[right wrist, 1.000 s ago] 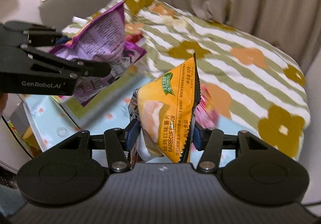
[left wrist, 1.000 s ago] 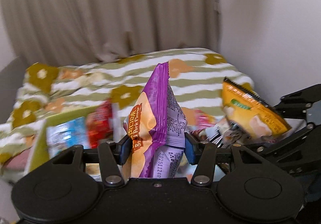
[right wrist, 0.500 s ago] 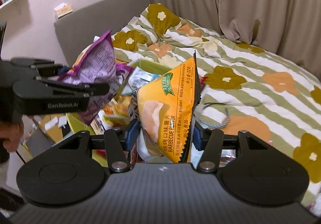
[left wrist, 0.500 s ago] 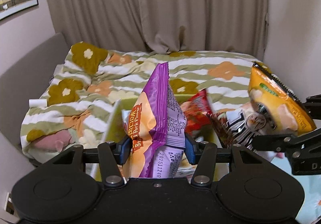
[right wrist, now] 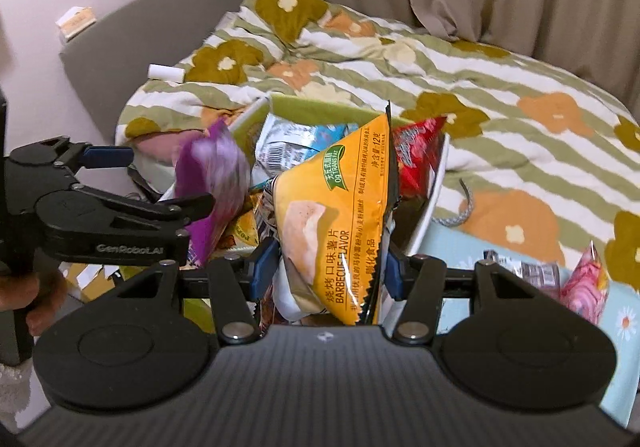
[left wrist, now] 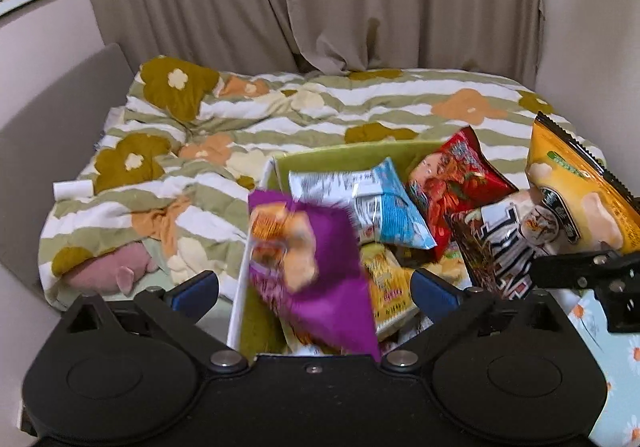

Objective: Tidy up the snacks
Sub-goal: 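Carry both bags over the box and open both tools to drop them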

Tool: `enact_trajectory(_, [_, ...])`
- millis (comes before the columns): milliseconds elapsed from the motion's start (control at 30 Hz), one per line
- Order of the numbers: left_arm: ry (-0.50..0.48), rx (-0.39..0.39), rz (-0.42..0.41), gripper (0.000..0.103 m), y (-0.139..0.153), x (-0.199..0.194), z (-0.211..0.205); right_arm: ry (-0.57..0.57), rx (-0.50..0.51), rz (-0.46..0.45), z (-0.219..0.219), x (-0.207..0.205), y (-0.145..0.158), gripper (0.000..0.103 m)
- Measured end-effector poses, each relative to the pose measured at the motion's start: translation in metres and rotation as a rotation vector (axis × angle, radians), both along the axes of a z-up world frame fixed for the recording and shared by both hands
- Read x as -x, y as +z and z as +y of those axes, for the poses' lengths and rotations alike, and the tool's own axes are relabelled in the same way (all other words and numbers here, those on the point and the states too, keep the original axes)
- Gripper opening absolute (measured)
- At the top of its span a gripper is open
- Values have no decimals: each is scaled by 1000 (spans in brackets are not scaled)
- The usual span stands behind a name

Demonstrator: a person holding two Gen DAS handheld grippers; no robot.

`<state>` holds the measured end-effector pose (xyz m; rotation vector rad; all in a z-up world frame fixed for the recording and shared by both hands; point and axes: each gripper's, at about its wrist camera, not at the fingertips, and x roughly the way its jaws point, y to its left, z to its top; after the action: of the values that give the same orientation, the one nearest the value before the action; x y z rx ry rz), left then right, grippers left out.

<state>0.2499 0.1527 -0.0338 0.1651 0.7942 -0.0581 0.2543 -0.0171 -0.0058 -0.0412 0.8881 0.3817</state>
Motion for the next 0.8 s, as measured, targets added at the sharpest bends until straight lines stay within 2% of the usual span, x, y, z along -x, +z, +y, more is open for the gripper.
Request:
enact_trajectory(167, [0, -11, 4, 103, 0, 13, 3, -37, -10, 28, -1, -1, -1, 70])
enact_trajectory(500, [21, 17, -5, 103, 5, 21, 6, -9, -34, 21, 10, -20, 2, 74])
enact_trajectory(567, [33, 20, 2, 103, 2, 21, 6, -9, -50, 22, 11, -24, 0, 89])
enact_trajectory(600, [36, 21, 8, 103, 1, 20, 6, -11, -62, 22, 11, -25, -1, 103])
enact_trajectory(667, [34, 17, 19, 103, -3, 20, 5, -18, -87, 2, 9, -25, -3, 103])
enact_trajectory(800, [35, 14, 36, 103, -9, 22, 5, -30, -50, -24, 9, -22, -8, 103])
